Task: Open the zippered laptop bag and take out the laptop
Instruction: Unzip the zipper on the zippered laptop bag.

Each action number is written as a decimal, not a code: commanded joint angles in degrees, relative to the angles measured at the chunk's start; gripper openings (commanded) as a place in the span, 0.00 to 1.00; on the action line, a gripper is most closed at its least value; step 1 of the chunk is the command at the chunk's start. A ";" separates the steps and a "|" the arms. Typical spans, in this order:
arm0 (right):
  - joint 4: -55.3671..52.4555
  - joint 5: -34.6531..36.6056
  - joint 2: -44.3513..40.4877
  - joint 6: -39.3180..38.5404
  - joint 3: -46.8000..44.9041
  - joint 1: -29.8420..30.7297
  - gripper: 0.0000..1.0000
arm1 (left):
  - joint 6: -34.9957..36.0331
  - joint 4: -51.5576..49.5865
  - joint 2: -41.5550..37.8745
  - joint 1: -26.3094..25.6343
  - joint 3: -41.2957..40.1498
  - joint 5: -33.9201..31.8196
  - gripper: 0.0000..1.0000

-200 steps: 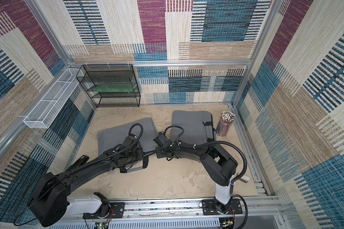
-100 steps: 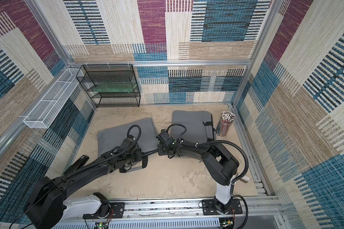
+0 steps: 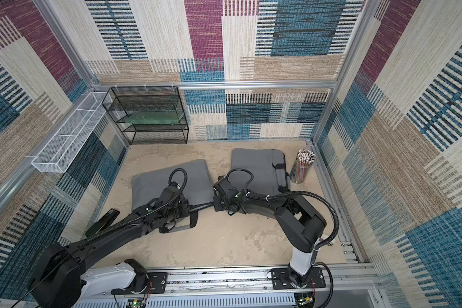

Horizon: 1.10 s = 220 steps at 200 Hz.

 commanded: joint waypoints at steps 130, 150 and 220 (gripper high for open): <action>-1.69 1.30 1.18 -1.11 -1.69 8.80 0.00 | 0.66 1.76 1.79 2.90 -2.13 -2.16 0.00; -1.55 0.19 1.75 -3.58 -1.24 7.74 0.00 | -1.50 2.57 1.18 3.14 -4.70 -0.75 0.00; -3.88 1.52 4.21 -7.17 1.55 5.95 0.00 | -5.10 2.83 -0.71 3.76 -9.53 0.76 0.00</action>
